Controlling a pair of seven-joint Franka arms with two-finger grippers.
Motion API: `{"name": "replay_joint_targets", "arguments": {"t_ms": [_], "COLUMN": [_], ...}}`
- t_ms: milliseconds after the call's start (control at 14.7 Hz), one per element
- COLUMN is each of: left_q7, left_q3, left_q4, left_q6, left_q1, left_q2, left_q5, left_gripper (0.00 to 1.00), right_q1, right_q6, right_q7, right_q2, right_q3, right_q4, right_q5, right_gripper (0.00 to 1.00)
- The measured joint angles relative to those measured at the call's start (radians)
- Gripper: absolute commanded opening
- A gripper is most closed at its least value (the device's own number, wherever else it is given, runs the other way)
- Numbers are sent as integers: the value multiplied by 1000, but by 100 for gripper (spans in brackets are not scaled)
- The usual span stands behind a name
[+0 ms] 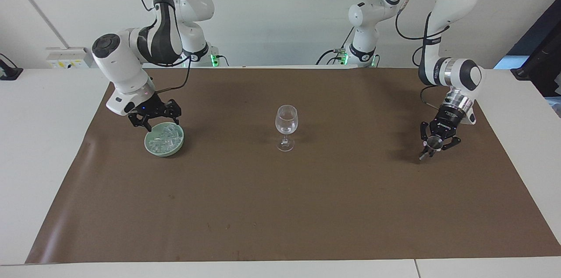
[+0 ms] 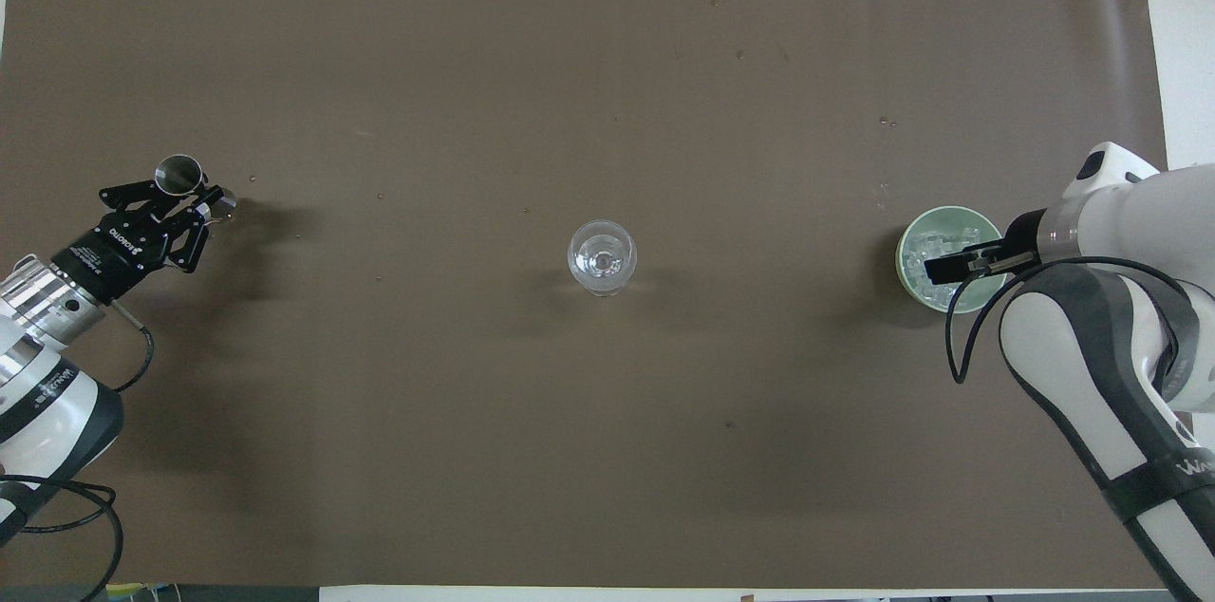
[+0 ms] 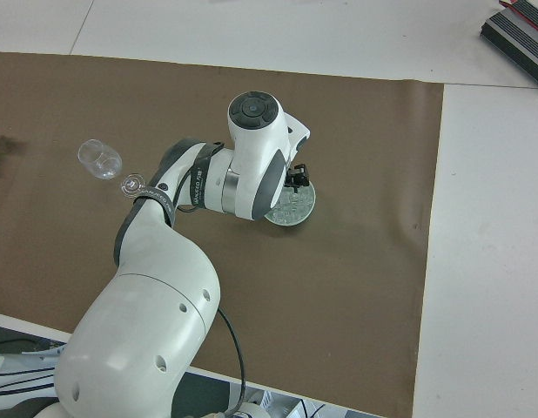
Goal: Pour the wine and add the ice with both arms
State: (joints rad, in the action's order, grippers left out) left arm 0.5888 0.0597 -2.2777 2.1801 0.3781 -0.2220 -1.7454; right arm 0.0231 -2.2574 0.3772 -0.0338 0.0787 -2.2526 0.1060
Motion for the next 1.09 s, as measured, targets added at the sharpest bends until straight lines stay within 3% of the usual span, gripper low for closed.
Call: {"name": "replay_joint_targets", "arguments": {"t_ms": [68,886,954,1022,1090], "left_q7": [-1,-10,-11,-12,-13], "left_q3": [0,0,0,0,0], "left_q4": [-9,-60,-60,-61,-64], "left_q6": [-2,-6,-6,-6,-6], "left_q1": [12,43,49,51,52], "left_q2": [-2,-6,-6,-6,-6], "left_q5": [-3,-62,-66,-72,-77], "left_gripper": [0,0,36,99,100], "right_q1": [-6,15,17,18,19], "right_q6": [-28,-172,-172,-172,-172], "right_q7": [18,4,4,4,4], "right_q2": [6,121,123,123,123], "right_q3": [1,-1,-1,-1,-1], "right_q4": [-11,-24,-24,-24,-23], "right_q5": [0,5,5,5,5], "right_gripper": [84,81,81,81,81]}}
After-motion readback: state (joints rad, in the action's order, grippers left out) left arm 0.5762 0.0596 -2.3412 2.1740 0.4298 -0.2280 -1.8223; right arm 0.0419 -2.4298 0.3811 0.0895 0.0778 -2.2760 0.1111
